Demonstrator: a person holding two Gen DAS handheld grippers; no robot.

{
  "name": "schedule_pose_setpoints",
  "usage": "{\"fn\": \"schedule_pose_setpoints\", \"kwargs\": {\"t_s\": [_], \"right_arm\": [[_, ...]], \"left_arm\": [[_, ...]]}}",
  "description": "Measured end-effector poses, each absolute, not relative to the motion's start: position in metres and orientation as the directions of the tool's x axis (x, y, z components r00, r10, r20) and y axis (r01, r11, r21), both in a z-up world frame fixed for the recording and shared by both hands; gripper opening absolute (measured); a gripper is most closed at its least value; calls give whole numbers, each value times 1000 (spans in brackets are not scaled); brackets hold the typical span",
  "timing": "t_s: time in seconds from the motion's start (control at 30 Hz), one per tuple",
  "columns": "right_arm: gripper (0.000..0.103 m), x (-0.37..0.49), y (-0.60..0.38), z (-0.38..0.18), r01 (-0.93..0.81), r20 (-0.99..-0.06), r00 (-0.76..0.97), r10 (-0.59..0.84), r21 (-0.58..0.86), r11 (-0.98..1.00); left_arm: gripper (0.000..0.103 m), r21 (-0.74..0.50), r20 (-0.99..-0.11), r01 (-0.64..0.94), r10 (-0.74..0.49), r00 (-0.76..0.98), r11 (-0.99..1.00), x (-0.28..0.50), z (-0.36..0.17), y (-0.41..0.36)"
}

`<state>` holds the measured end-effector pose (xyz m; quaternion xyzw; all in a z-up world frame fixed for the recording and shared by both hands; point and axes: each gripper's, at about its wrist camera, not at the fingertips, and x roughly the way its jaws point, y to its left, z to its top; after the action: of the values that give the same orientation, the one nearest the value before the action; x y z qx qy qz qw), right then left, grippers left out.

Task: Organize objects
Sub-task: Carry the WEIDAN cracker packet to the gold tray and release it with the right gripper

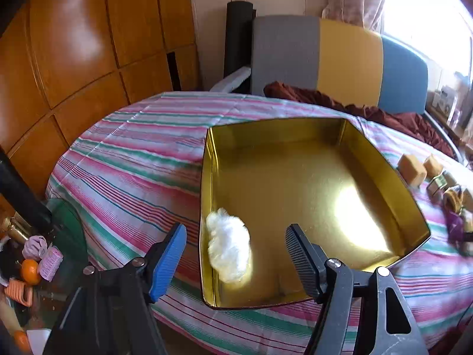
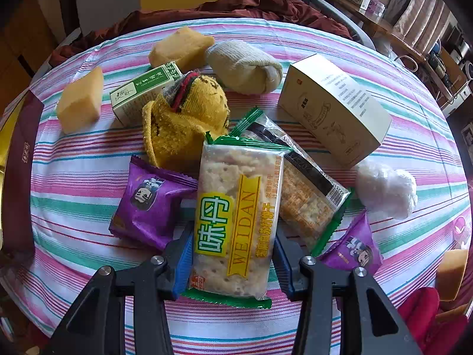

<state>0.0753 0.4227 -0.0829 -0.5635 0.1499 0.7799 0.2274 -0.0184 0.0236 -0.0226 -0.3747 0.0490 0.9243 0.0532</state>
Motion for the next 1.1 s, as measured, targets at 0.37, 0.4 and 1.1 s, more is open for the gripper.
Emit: {"fn": "schedule_pose_setpoints", "kwargs": {"t_s": [0.37,0.4,1.1], "right_arm": [[48,72,421,-84,-528,-946,-262,189,-24,-849],[48,73,422,-86,-527,-946,-263,189,-24,-850],[48,101,389,-29,-556,-865,-449,224,74,-828]], "left_arm": [[78,25,-626,-159,109,-772,-987,0,14,22],[79,25,-624,-161,110,-773,-987,1,15,23],[81,57,-596,-185,116,-795,-981,23,26,31]]}}
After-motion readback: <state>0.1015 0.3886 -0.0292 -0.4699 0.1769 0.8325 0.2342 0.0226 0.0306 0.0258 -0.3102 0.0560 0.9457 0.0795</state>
